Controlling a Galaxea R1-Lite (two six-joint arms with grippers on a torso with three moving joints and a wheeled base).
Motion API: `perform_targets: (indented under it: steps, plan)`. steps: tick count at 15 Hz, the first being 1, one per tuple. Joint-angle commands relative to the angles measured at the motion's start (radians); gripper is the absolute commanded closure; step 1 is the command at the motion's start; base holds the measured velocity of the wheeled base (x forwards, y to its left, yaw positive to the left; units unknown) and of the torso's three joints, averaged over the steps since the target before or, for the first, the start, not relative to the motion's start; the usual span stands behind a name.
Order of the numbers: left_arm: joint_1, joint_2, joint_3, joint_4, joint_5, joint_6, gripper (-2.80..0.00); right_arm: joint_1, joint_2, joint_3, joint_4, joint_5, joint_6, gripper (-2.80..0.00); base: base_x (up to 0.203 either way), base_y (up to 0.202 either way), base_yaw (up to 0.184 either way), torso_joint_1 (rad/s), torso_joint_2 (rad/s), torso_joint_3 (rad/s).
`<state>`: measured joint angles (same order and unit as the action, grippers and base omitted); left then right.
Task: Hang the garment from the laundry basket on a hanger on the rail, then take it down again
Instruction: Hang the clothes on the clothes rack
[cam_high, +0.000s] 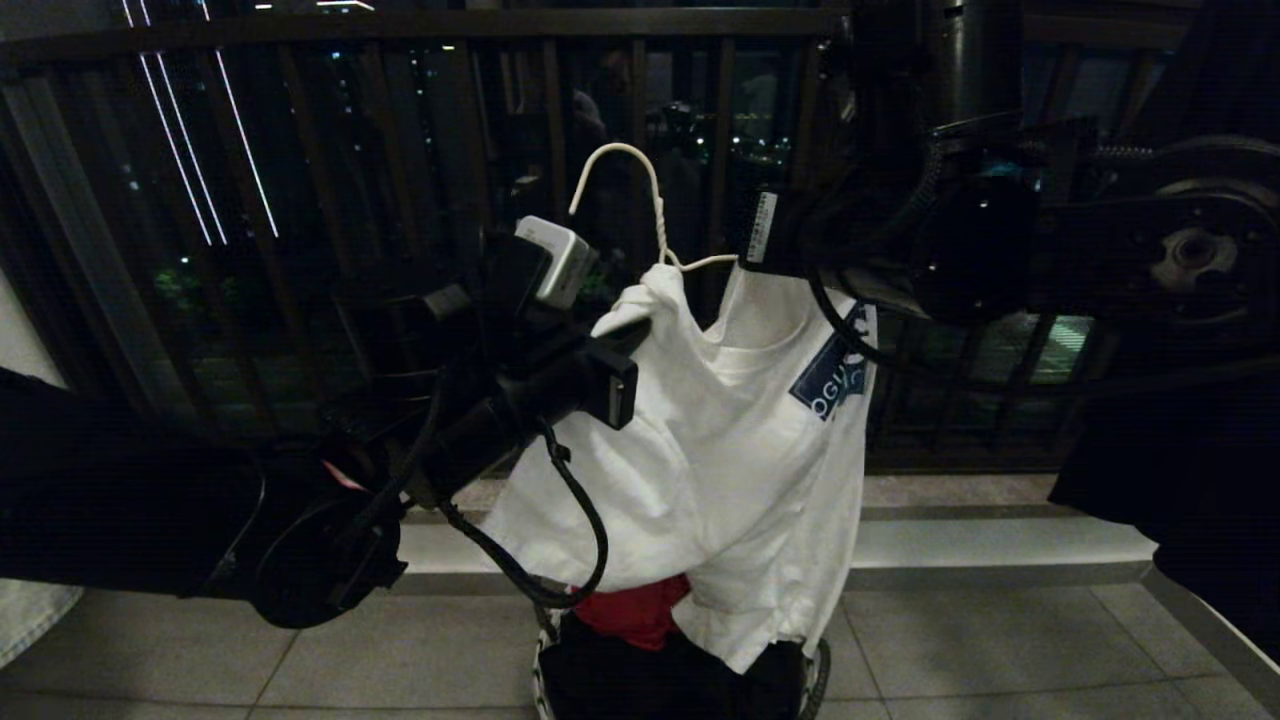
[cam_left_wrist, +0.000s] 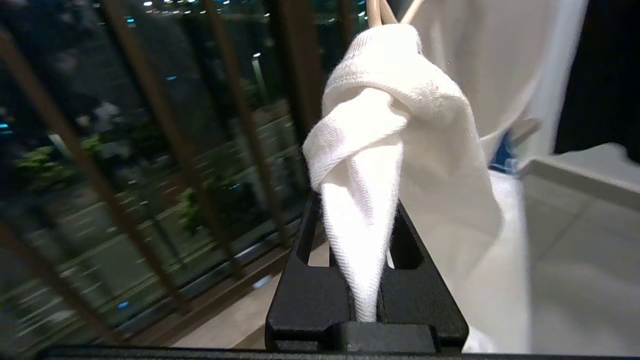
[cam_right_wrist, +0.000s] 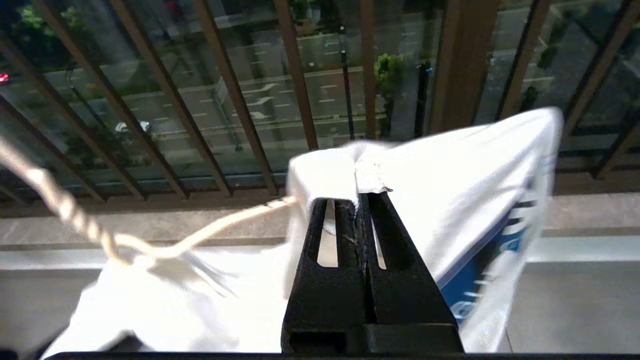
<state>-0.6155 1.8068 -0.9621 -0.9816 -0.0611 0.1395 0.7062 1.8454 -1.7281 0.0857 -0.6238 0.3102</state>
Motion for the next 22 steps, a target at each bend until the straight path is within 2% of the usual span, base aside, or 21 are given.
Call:
perform_targets:
  steps: [1,4,7,12,19,22]
  plan:
    - [0.005,-0.002,0.002,0.01,0.0,0.012,0.0,-0.015,-0.034,-0.01,0.034,-0.005,0.003,0.0,0.0,0.0,0.0,0.0,0.0,0.0]
    - [0.008,-0.028,0.002,0.087,0.0,0.018,0.0,-0.062,-0.022,-0.045,0.055,-0.008,0.0,0.0,0.0,0.0,0.0,0.0,0.0,0.0]
    - [0.017,-0.033,0.002,0.096,0.0,0.042,0.0,-0.108,0.011,-0.096,0.133,-0.007,0.0,0.0,0.0,0.0,0.0,0.0,0.0,0.0]
    - [0.026,-0.029,-0.001,0.096,0.003,0.06,0.0,-0.104,0.013,-0.12,0.249,0.009,0.0,0.0,0.0,0.0,0.0,0.0,0.0,0.0]
    - [0.028,-0.02,-0.007,0.089,0.024,0.077,0.0,0.034,0.027,-0.21,0.447,0.102,0.021,0.0,0.0,0.0,0.0,0.0,0.0,0.0]
    - [0.026,-0.023,-0.007,0.086,0.024,0.077,0.0,0.061,0.044,-0.219,0.457,0.142,0.023,0.0,0.0,0.0,0.0,0.0,0.0,0.0]
